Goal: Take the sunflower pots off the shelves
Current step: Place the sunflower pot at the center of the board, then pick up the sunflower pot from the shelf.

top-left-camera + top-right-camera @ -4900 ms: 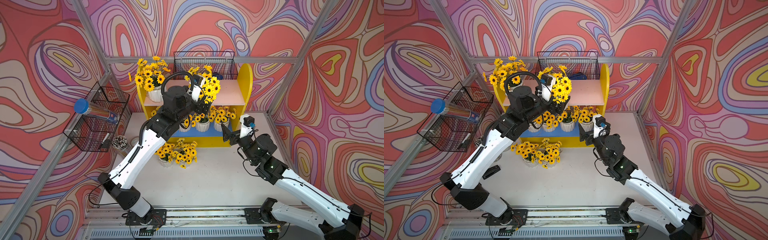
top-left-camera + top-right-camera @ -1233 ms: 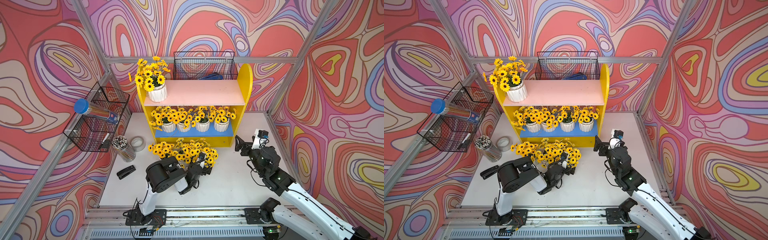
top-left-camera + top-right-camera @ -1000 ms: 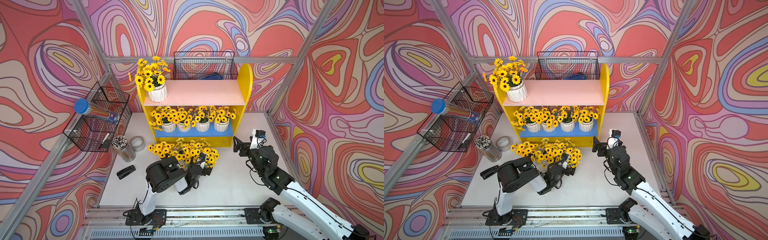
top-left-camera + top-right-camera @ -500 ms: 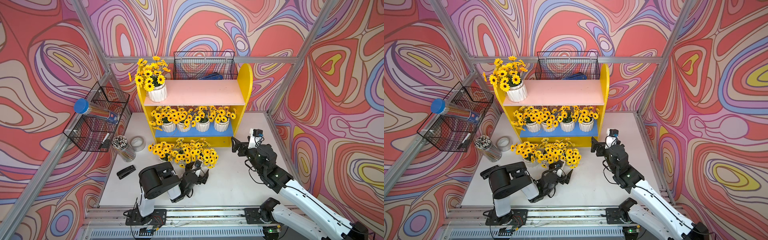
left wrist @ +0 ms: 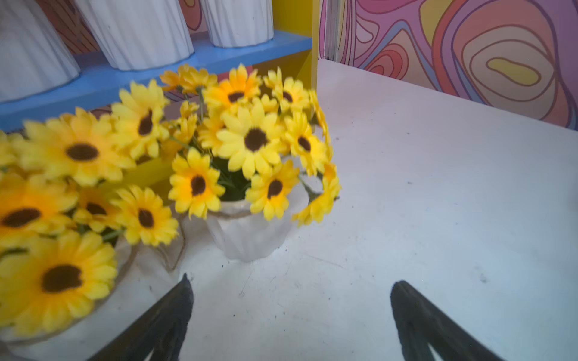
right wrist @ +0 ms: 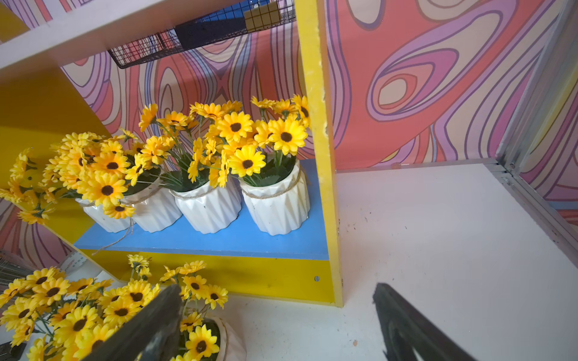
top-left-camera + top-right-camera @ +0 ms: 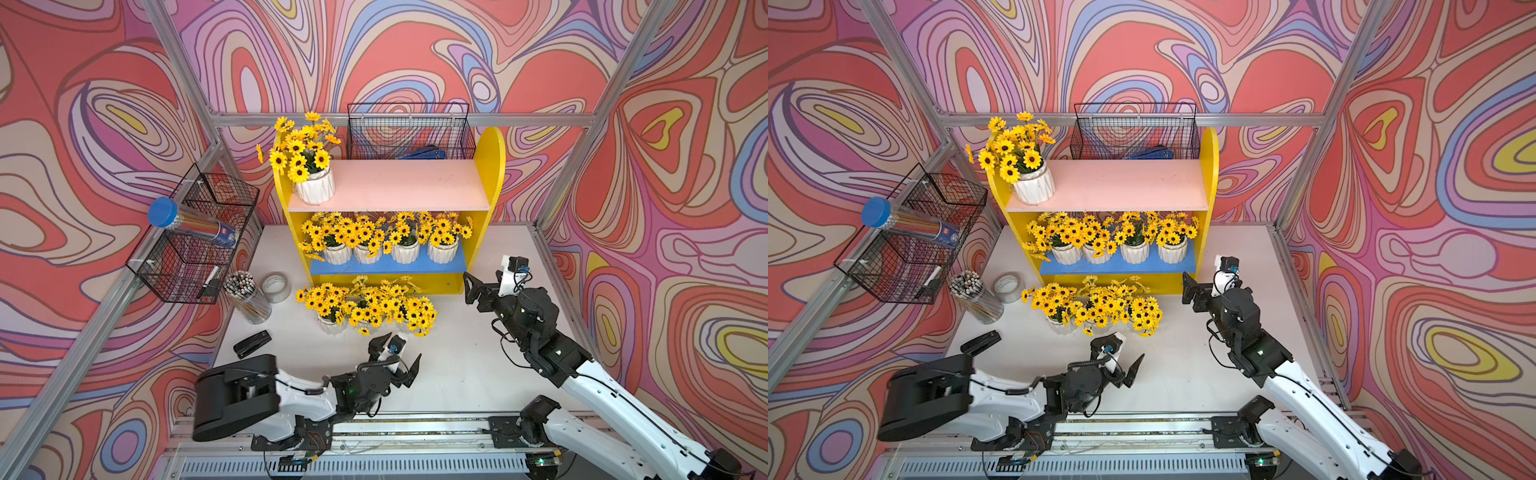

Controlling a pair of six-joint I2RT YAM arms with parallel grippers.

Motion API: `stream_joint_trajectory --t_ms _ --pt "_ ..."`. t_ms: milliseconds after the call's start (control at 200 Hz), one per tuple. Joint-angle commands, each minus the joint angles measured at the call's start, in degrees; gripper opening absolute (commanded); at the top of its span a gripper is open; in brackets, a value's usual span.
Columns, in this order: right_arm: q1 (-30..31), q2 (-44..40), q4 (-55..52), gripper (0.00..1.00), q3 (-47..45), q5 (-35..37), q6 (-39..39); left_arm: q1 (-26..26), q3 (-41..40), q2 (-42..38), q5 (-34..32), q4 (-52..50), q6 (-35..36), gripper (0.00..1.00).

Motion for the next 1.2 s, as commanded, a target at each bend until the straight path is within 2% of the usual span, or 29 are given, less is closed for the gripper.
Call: stream_joint_trajectory --t_ms 0,120,260,521,681,841,1062,1197 --pt "-0.31 -0.48 -1.40 0.98 2.25 -1.92 -0.37 -0.15 7.17 -11.43 -3.04 -28.73 -0.63 1.00" --pt "-0.31 0.35 -0.72 0.97 3.00 -5.24 -0.43 -0.05 17.00 -19.73 -3.83 -44.92 2.81 1.00" --pt "-0.31 1.96 1.05 0.96 4.11 -10.61 -0.48 1.32 29.27 -22.24 -5.95 -58.98 7.47 1.00" --pt "-0.31 3.24 4.25 0.94 4.43 -12.43 -0.52 12.04 42.36 -22.72 -5.37 -69.35 11.63 1.00" --pt "-0.31 4.26 5.54 0.94 4.28 -12.72 -0.90 24.38 51.10 -23.43 5.74 -73.20 11.82 1.00" --pt "-0.31 4.62 7.81 0.95 3.61 -12.95 -0.66 34.15 57.92 -23.59 15.59 -75.55 12.54 1.00" --pt "-0.31 5.62 9.79 0.96 3.04 -13.26 -1.11 48.46 61.88 -20.64 31.04 -74.48 10.73 1.00" --pt "-0.31 5.74 10.66 0.97 2.15 -13.77 -1.20 55.32 66.03 -16.37 37.19 -74.33 10.47 1.00"
